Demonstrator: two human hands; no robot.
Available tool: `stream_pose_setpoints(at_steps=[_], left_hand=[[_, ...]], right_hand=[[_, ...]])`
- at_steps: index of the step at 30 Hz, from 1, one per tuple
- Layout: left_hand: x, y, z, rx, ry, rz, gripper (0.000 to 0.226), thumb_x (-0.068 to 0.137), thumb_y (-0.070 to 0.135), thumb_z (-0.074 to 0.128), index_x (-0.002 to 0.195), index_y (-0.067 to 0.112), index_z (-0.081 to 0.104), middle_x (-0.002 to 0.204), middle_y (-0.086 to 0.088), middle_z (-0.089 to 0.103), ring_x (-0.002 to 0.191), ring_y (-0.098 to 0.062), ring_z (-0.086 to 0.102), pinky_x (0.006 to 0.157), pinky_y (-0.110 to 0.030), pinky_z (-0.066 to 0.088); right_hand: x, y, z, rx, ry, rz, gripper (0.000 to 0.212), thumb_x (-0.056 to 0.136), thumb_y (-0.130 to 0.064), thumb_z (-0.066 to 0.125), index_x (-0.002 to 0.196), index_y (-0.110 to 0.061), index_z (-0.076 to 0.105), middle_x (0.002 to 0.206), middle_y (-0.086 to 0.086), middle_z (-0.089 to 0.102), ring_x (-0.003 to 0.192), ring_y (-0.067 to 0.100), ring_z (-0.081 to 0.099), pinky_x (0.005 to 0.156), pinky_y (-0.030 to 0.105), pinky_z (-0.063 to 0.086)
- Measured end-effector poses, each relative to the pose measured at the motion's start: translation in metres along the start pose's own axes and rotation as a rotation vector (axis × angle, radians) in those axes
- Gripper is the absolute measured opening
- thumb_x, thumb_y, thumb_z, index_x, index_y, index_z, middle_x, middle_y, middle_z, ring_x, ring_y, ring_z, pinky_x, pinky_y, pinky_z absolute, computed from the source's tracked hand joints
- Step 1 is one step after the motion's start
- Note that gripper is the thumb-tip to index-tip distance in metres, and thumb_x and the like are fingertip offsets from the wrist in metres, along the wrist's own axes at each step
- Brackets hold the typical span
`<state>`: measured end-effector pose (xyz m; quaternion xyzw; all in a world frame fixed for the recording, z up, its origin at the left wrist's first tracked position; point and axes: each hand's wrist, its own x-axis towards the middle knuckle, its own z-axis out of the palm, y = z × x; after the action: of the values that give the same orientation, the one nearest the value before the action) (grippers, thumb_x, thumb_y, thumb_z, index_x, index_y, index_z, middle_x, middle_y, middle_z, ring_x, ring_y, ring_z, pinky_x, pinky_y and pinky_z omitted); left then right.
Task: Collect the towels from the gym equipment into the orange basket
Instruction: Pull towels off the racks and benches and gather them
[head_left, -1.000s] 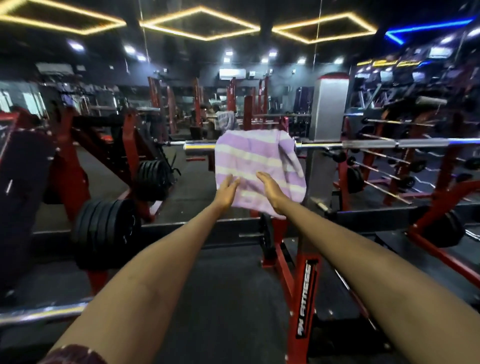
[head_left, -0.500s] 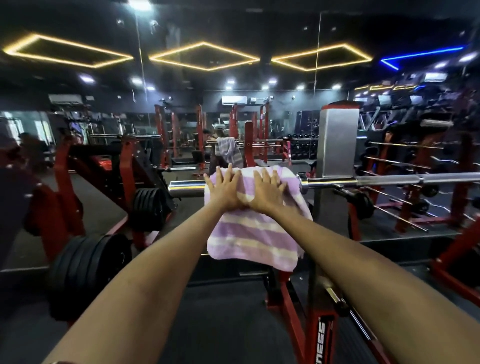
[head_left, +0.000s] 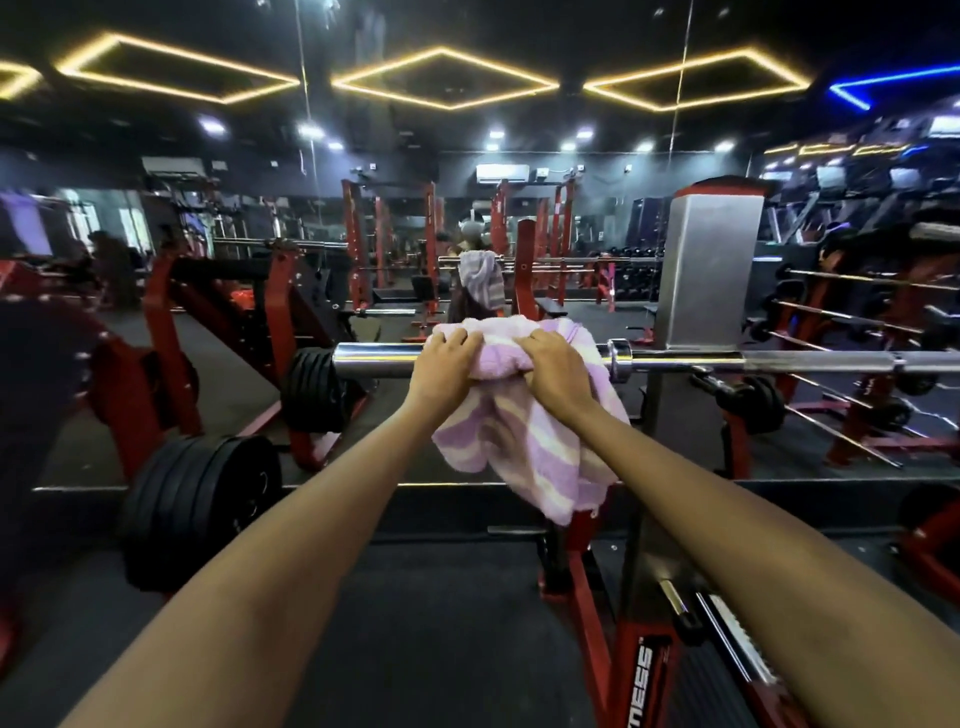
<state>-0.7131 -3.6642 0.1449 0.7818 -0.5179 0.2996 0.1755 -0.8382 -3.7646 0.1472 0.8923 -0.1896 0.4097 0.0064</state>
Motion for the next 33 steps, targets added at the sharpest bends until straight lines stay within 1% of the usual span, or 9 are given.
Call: stream_pose_setpoints(at_steps=[5, 9, 14, 19, 22, 25, 27, 31, 33], left_hand=[[-0.023, 0.005, -0.012, -0.240, 0.032, -0.087, 0.044, 0.082, 0.021, 0.061, 0.124, 0.012, 0.053, 0.117, -0.012, 0.062, 0.105, -0.035, 0.058, 0.076, -0.041, 0.045], [-0.056, 0.012, -0.016, -0.344, 0.055, -0.212, 0.045, 0.081, 0.019, 0.060, 0.121, 0.009, 0.043, 0.097, -0.015, 0.067, 0.090, -0.039, 0.062, 0.061, -0.033, 0.036], [-0.096, 0.018, -0.020, -0.299, -0.002, -0.309, 0.048, 0.081, 0.022, 0.059, 0.127, 0.020, 0.049, 0.111, -0.008, 0.066, 0.100, -0.032, 0.061, 0.073, -0.033, 0.042], [-0.131, 0.011, -0.027, -0.480, 0.158, -0.400, 0.042, 0.070, 0.026, 0.052, 0.110, 0.018, 0.061, 0.108, -0.001, 0.066, 0.100, -0.024, 0.060, 0.076, -0.034, 0.046], [-0.146, 0.002, -0.033, -0.441, 0.183, -0.434, 0.043, 0.069, 0.026, 0.049, 0.109, 0.016, 0.063, 0.105, -0.005, 0.062, 0.099, -0.025, 0.058, 0.071, -0.032, 0.041], [-0.164, -0.003, -0.035, -0.429, 0.237, -0.486, 0.044, 0.066, 0.020, 0.049, 0.106, 0.012, 0.067, 0.103, -0.010, 0.058, 0.098, -0.030, 0.054, 0.073, -0.031, 0.039], [-0.180, -0.002, -0.030, -0.475, 0.388, -0.537, 0.041, 0.065, 0.017, 0.050, 0.099, 0.006, 0.069, 0.105, -0.015, 0.055, 0.098, -0.031, 0.052, 0.082, -0.029, 0.038], [-0.204, 0.005, -0.023, -0.660, 0.668, -0.818, 0.037, 0.068, 0.010, 0.052, 0.101, 0.002, 0.067, 0.129, -0.017, 0.040, 0.116, -0.018, 0.039, 0.101, -0.016, 0.031], [-0.211, 0.014, -0.023, -0.751, 0.700, -1.022, 0.041, 0.074, 0.002, 0.059, 0.115, 0.003, 0.057, 0.138, -0.015, 0.031, 0.118, -0.016, 0.039, 0.103, -0.023, 0.033]], right_hand=[[-0.017, -0.002, -0.010, 0.177, -0.013, 0.067, 0.024, 0.076, 0.001, 0.051, 0.091, -0.004, 0.069, 0.093, 0.019, 0.065, 0.088, 0.035, 0.060, 0.067, 0.035, 0.043], [-0.043, -0.009, -0.013, 0.234, -0.085, 0.069, 0.020, 0.078, -0.005, 0.053, 0.088, -0.004, 0.070, 0.092, 0.018, 0.066, 0.086, 0.035, 0.060, 0.066, 0.035, 0.041], [-0.072, -0.024, -0.014, 0.254, -0.181, 0.070, 0.023, 0.076, -0.010, 0.060, 0.096, -0.010, 0.072, 0.100, 0.015, 0.068, 0.094, 0.034, 0.061, 0.069, 0.033, 0.042], [-0.090, -0.047, -0.011, 0.024, -0.087, -0.058, 0.056, 0.066, -0.051, 0.049, 0.105, -0.018, 0.071, 0.114, 0.013, 0.058, 0.114, 0.032, 0.049, 0.090, 0.038, 0.027], [-0.094, -0.061, -0.007, 0.104, -0.183, -0.070, 0.064, 0.060, -0.050, 0.053, 0.114, -0.017, 0.062, 0.144, 0.011, 0.041, 0.138, 0.031, 0.031, 0.109, 0.048, 0.019], [-0.101, -0.070, 0.003, 0.295, -0.333, -0.073, 0.060, 0.068, -0.036, 0.067, 0.122, -0.012, 0.054, 0.141, 0.012, 0.040, 0.126, 0.030, 0.046, 0.098, 0.039, 0.037], [-0.109, -0.079, 0.012, 0.408, -0.339, -0.072, 0.058, 0.069, -0.028, 0.072, 0.121, -0.009, 0.055, 0.135, 0.012, 0.044, 0.117, 0.030, 0.051, 0.087, 0.033, 0.042], [-0.126, -0.101, 0.024, 0.549, -0.302, -0.062, 0.050, 0.070, -0.024, 0.078, 0.113, -0.006, 0.060, 0.119, 0.015, 0.050, 0.105, 0.032, 0.055, 0.085, 0.031, 0.044], [-0.133, -0.111, 0.027, 0.604, -0.298, -0.018, 0.042, 0.069, -0.025, 0.077, 0.104, -0.005, 0.063, 0.111, 0.016, 0.052, 0.099, 0.032, 0.057, 0.082, 0.031, 0.046]])
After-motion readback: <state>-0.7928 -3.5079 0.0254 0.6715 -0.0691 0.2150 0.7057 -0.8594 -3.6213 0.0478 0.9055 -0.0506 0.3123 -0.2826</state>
